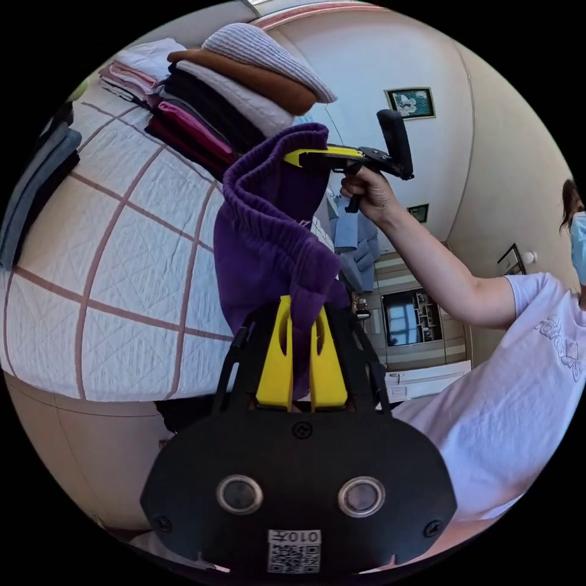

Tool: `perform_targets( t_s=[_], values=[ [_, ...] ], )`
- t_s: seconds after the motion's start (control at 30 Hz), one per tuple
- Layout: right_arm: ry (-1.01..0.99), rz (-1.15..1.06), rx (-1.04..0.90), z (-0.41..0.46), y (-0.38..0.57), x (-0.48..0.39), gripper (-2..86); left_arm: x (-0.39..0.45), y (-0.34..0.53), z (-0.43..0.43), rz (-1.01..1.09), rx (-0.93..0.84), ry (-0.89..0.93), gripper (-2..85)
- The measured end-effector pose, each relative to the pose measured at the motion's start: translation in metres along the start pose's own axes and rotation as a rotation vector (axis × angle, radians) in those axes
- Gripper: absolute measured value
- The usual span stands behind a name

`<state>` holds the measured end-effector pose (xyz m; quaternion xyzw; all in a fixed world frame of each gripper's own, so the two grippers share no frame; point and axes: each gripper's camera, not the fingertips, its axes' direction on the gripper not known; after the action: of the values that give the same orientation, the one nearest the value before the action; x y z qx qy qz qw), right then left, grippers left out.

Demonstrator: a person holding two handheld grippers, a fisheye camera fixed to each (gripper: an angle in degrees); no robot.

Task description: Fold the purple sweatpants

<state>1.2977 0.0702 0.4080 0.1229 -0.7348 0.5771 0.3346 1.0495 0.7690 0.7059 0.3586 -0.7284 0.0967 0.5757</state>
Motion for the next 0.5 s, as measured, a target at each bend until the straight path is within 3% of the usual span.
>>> perform_targets(
  t_s=[0.2,0.3,0.37,0.5],
  values=[
    [0.046,0.053,0.167,0.028,-0.054,-0.016,9.1,-0.039,0.006,-0.087,-0.127,0.156,-0.040,1.7],
    [0.015,0.097,0.039,0.087,-0.074,-0.031,17.3,-0.067,0.013,-0.113,-0.213,0.156,-0.178,2.1],
    [-0.082,0.146,-0.006,0.116,-0.056,-0.041,17.9,-0.084,0.019,-0.125,-0.293,0.122,-0.274,2.5],
    [-0.176,0.289,0.166,0.131,0.050,-0.053,14.9,-0.089,0.029,-0.156,-0.326,0.124,-0.349,3.0]
  ],
)
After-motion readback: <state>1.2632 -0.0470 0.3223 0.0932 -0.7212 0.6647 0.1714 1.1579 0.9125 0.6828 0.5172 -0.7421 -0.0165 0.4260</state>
